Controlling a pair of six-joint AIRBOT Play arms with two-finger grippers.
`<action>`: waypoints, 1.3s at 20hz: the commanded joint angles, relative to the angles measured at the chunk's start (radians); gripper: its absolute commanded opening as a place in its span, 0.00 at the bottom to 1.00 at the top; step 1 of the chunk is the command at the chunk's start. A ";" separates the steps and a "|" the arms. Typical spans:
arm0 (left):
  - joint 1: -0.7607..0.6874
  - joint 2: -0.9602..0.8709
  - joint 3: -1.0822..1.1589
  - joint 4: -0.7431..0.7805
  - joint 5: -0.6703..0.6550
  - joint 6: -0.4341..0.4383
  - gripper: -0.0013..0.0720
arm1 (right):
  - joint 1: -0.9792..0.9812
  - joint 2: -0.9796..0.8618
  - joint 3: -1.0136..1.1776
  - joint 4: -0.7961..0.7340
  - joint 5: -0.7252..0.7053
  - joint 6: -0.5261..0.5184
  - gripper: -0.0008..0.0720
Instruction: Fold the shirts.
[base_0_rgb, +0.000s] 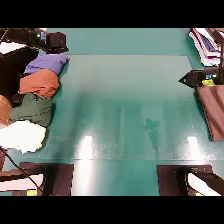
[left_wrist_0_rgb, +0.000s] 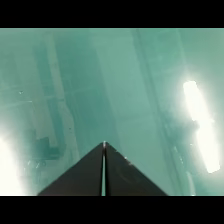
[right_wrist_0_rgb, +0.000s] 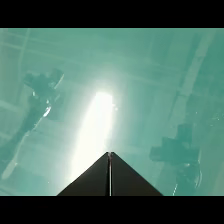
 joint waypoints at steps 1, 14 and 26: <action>0.001 0.000 0.001 0.000 0.000 0.000 0.05 | 0.003 0.001 0.001 -0.002 -0.001 0.001 0.03; 0.001 0.000 0.001 -0.004 0.019 0.001 0.05 | 0.003 0.001 0.001 -0.003 -0.002 0.001 0.03; 0.190 -0.304 -0.002 0.425 0.277 -0.059 0.91 | 0.004 0.000 0.000 0.006 -0.003 0.004 0.03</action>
